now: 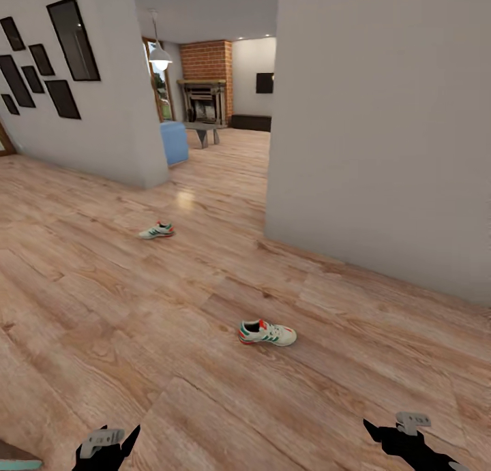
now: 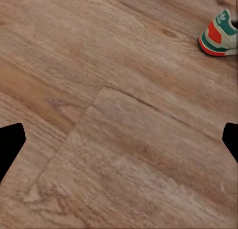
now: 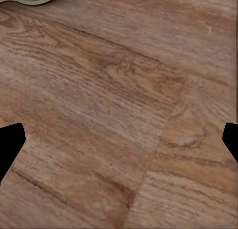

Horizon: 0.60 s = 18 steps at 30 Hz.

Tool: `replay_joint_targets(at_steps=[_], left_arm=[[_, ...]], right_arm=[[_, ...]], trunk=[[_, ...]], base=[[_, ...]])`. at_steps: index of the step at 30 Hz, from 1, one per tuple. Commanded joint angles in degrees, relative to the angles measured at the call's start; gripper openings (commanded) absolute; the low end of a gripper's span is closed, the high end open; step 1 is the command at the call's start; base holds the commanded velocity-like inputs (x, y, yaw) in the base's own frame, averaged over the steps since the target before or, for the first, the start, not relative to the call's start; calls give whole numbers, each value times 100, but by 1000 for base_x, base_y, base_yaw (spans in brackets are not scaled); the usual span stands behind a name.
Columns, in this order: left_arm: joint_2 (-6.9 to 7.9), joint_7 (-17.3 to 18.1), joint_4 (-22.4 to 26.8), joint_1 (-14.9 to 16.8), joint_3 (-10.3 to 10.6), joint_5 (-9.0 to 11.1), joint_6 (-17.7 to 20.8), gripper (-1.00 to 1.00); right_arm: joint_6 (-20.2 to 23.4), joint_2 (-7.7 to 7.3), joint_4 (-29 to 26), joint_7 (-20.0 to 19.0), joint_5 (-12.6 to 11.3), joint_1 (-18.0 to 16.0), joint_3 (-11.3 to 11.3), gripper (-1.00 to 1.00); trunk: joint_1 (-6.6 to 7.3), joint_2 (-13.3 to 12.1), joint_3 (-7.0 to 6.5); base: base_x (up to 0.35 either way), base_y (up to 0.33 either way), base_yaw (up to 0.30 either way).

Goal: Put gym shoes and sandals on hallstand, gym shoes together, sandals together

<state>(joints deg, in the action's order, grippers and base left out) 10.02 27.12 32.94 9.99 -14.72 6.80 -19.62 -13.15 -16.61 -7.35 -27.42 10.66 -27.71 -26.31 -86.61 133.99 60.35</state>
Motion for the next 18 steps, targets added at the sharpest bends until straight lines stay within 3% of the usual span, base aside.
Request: replay_joint_targets(at_steps=[1, 18], left_arm=[[0, 57, -7, 3, -13, 58, 11, 100], [0, 57, -7, 3, -13, 58, 11, 100]], right_arm=[[-23, 0, 6, -19, 59, -6, -49, 100], [-29, 1, 7, -23, 59, -6, -49, 100]], trunk=[[-1, 2, 5], [-1, 2, 5]], base=[[197, 175, -268], [223, 227, -268]])
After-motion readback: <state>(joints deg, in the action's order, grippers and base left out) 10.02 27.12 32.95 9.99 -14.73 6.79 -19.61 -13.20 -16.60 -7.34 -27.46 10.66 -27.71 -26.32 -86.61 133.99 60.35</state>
